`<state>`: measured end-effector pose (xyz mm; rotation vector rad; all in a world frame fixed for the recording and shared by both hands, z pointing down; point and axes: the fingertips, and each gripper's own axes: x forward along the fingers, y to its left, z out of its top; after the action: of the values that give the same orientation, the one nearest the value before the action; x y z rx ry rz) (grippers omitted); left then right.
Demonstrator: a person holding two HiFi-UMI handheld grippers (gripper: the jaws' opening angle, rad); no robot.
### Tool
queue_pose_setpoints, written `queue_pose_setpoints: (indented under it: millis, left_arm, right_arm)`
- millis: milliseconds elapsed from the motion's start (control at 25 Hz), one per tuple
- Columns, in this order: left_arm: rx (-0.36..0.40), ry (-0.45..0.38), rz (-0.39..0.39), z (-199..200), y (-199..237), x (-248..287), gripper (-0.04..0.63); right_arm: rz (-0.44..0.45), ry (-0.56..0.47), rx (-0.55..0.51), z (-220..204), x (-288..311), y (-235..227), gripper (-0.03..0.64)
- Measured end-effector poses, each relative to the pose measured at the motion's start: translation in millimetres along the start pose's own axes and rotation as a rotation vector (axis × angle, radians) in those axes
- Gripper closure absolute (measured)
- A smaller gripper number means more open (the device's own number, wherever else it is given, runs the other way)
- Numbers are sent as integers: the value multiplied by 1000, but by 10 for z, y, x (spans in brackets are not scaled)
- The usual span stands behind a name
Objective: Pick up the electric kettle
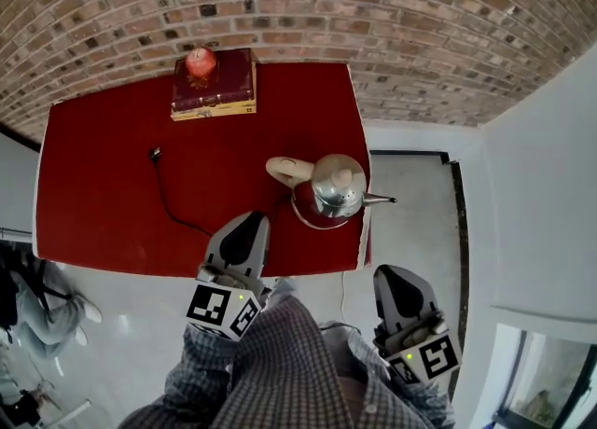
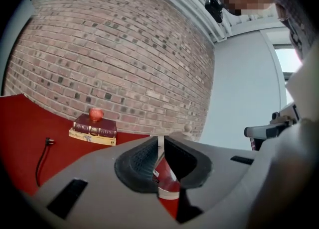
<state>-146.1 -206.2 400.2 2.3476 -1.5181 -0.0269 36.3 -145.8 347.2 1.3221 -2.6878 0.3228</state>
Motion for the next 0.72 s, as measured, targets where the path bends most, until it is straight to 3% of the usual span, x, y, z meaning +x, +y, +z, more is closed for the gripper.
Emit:
queue_pose_setpoints:
  millis: [160, 320, 720]
  left_arm:
    - [-1, 62, -30, -232, 180, 298, 504]
    - [116, 173, -60, -542, 266, 536, 451]
    - [23, 263, -53, -928, 635, 1026, 436]
  right_arm:
    - [-22, 45, 21, -107, 168, -53, 609]
    - [-49, 74, 42, -170, 308, -83, 609]
    - [-113, 131, 75, -336, 529, -189, 609]
